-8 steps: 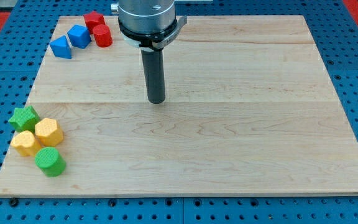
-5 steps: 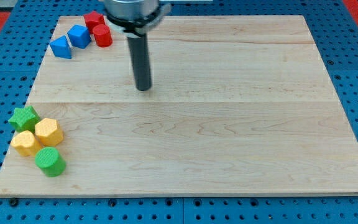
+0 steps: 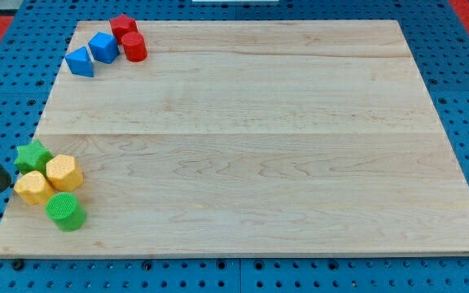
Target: Separate green blocks and yellow blocks from each other
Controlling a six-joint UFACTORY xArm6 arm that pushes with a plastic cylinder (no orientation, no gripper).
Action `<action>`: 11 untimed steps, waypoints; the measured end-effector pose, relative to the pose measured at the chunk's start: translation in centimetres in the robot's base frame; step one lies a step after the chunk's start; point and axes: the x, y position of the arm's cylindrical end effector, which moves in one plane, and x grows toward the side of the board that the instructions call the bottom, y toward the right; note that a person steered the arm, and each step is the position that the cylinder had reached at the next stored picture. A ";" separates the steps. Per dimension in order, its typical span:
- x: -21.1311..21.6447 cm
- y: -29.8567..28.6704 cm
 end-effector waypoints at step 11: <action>6.0 19.6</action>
